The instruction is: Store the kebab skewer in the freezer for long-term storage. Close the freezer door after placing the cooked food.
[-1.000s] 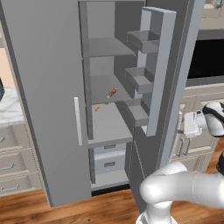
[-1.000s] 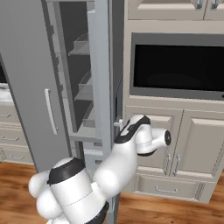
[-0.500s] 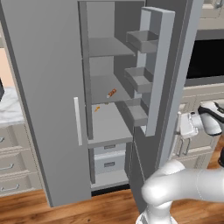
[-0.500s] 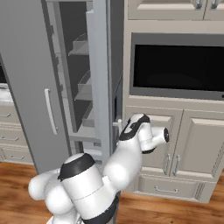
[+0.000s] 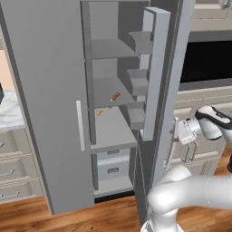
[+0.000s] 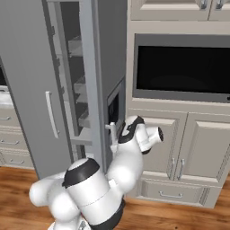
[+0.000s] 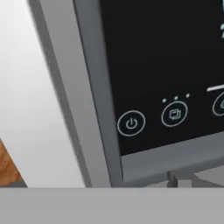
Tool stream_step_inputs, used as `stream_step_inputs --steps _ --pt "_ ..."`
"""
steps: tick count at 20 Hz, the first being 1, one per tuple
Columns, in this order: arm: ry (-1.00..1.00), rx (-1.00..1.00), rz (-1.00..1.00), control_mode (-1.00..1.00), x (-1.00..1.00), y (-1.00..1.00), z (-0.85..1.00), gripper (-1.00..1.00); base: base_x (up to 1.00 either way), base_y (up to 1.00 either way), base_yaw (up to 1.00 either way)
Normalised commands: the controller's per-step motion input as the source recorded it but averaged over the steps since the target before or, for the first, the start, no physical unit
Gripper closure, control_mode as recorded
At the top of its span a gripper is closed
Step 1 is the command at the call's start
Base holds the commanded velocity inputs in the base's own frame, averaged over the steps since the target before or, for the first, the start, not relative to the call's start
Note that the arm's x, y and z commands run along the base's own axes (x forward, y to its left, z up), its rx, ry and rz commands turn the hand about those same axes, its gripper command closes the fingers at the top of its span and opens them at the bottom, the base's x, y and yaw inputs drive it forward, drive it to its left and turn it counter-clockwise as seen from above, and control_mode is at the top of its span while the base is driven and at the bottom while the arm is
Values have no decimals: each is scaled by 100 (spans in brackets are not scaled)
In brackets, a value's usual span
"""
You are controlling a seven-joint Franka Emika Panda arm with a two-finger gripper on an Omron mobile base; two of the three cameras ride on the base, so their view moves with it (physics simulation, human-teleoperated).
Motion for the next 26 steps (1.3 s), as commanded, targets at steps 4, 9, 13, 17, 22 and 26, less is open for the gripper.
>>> stream_step_inputs --steps 4,9,13,17,22,26 --pt "2 0 -6 -100 0 81 0 -100 0 0 0" --pt "5 0 -11 -100 0 78 0 -100 0 0 0" --pt "12 0 -11 -100 0 56 2 -100 0 0 0" --pt "16 0 -9 -100 0 38 15 -100 0 0 0" --pt "15 -1 -14 -100 0 57 25 -100 0 0 0" --pt "9 -2 -16 -100 0 67 24 -100 0 0 0"
